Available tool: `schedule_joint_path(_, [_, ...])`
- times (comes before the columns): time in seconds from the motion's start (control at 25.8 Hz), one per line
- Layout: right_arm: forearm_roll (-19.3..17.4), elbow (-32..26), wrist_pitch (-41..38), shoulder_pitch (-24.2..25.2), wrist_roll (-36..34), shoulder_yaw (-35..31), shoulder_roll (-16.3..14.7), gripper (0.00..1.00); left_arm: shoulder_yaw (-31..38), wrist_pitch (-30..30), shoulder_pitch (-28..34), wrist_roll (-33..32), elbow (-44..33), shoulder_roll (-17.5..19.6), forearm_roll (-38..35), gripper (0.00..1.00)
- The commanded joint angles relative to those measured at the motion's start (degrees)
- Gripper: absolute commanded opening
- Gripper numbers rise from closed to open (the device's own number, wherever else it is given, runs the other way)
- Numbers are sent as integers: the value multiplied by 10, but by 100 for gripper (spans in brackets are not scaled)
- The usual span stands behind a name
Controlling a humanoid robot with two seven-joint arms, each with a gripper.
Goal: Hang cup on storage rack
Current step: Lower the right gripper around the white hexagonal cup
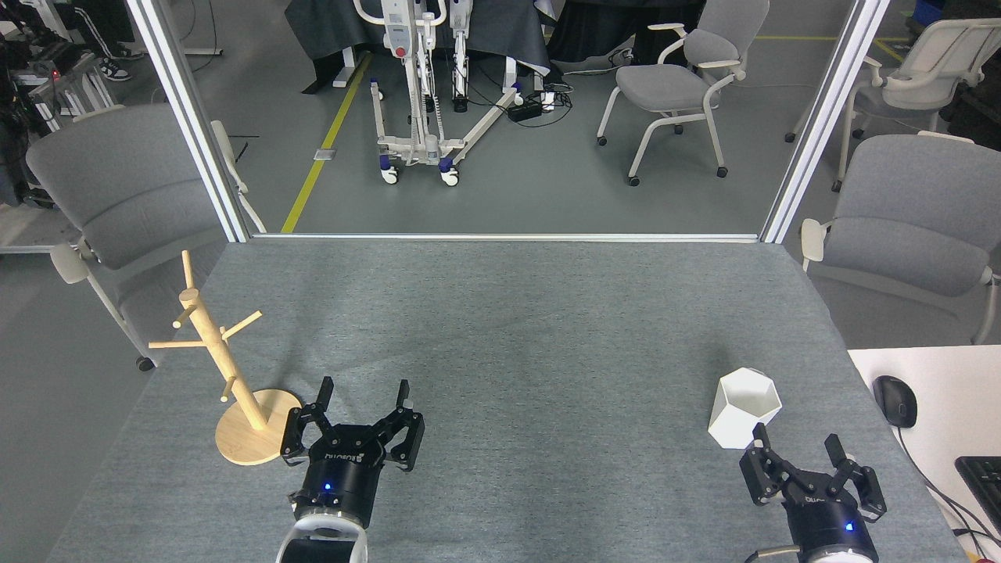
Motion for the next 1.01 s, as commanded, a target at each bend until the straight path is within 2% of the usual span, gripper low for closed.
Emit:
schedule_joint_path(0.0, [4,22,2,0,-2,-1,0,99,0,0,0,0,2,1,0,100])
schedule_joint_path(0.19, [10,46,4,-10,2,-1,0,99,0,2,0,0,4,0,0,100])
schedule_joint_path(0.46, [45,98,37,-51,2,6,2,99,0,3,0,0,16,0,0,100])
schedule_joint_path(0.97, [45,132,52,-90,2,40,-2,99,0,1,-4,0,28,-1,0,100])
